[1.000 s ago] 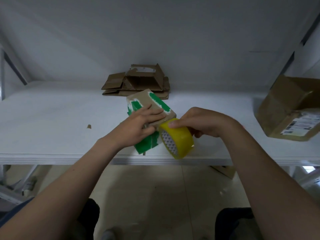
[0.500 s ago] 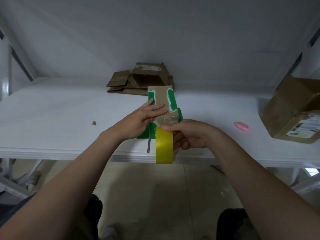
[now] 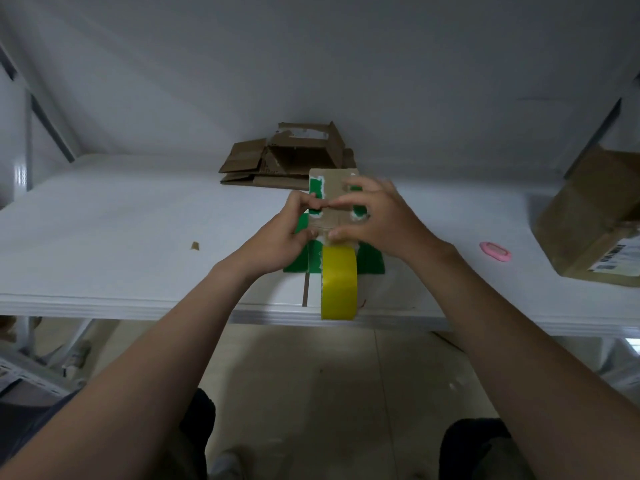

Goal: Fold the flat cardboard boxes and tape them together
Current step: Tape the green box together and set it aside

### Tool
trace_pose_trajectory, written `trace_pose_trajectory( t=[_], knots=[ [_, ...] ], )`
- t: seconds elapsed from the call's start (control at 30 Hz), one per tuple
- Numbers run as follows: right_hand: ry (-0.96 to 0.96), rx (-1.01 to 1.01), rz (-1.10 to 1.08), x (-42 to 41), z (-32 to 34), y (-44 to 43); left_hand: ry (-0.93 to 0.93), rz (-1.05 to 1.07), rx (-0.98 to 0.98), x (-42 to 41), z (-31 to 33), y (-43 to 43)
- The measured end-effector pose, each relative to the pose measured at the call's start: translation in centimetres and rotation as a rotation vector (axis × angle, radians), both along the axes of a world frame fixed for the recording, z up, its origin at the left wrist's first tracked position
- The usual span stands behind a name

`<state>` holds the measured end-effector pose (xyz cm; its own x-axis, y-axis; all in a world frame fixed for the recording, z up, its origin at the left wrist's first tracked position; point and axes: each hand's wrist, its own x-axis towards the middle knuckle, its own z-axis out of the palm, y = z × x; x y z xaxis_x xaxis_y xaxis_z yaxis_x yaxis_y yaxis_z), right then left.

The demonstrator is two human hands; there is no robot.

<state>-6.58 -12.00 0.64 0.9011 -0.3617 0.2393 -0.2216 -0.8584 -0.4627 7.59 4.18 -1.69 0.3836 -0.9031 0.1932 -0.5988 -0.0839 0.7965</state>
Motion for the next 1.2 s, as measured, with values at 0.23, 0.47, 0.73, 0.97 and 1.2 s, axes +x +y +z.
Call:
trace_pose_trajectory(
  t=[0.23,0.47,0.73,0.97,1.2],
  knots=[
    [-0.013,-0.020,0.009,0.8,-1.9,-0.7,-0.032,0.462,0.110,-3.2,1.5,0.0],
    [-0.042,-0.089,0.007,0.7,-2.1,-0.3,0.797,0.244,0.169,-7.8,1.7,-0.1],
    [-0.060,-0.098,0.003,0.8,-2.0,-0.3,0.930,0.180,0.379,-6.6,2.1,0.5],
    [-0.059,-0.146,0.002,0.5,-2.3,-0.4,0.928,0.163,0.361,-6.5,2.0,0.3],
    [-0.064,-0.146,0.001,-0.1,-1.5,0.5,0.951,0.167,0.341,-7.3,3.1,0.7]
  ],
)
